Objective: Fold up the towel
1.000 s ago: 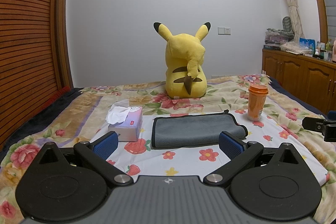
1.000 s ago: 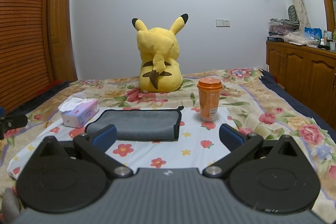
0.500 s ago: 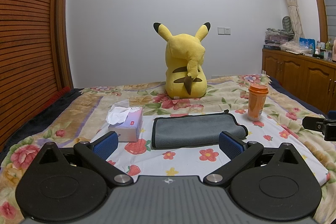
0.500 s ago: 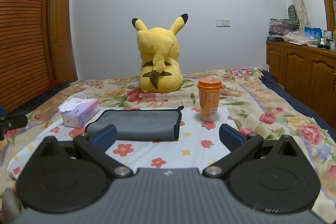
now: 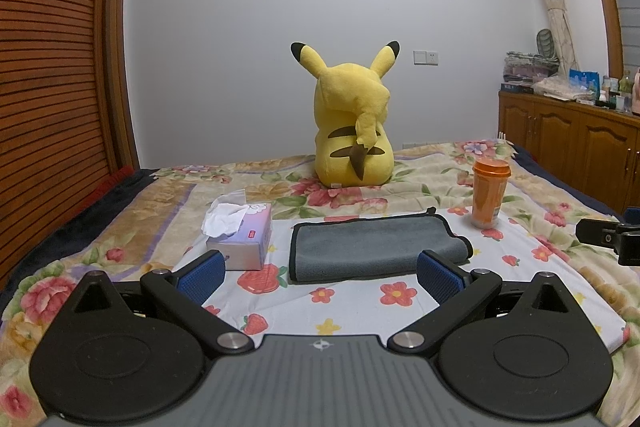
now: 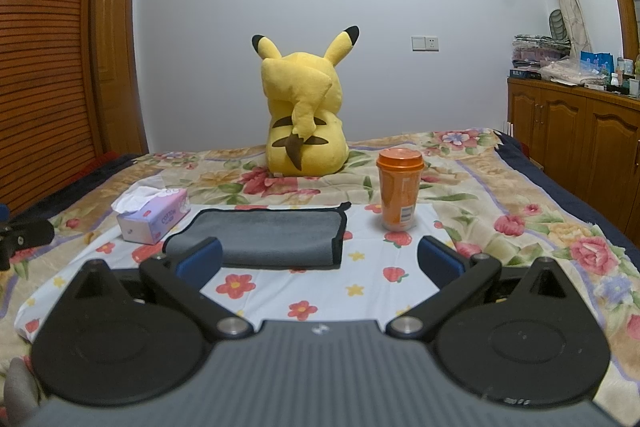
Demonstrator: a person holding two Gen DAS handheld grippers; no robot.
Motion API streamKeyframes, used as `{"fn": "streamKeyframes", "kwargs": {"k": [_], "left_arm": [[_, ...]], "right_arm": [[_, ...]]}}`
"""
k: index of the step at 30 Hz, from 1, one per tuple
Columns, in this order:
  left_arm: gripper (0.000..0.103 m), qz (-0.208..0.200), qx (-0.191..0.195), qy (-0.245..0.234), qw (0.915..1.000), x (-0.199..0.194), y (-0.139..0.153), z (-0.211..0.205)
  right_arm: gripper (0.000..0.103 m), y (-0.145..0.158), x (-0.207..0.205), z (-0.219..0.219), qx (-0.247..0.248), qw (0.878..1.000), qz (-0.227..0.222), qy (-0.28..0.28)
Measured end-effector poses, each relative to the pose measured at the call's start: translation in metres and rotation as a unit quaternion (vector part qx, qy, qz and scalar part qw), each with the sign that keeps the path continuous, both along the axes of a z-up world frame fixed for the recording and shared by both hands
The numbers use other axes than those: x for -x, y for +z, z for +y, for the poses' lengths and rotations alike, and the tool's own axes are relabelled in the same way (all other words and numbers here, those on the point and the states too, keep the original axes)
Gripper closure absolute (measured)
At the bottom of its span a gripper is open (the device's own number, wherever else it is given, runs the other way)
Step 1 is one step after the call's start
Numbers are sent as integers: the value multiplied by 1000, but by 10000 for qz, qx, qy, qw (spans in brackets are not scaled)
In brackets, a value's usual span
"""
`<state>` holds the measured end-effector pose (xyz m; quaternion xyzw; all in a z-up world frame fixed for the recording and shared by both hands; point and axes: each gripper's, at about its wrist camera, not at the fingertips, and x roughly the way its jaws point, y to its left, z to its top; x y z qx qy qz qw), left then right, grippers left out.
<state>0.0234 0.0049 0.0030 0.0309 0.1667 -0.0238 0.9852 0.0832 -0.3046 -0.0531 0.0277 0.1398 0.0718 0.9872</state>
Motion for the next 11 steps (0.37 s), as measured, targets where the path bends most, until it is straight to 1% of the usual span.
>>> {"fn": "streamKeyframes", "kwargs": {"k": [11], "left_arm": [[0,1,-11,3,10000,0,0,1]], "right_arm": [[0,0,0,0,4,10000,-1,0]]}}
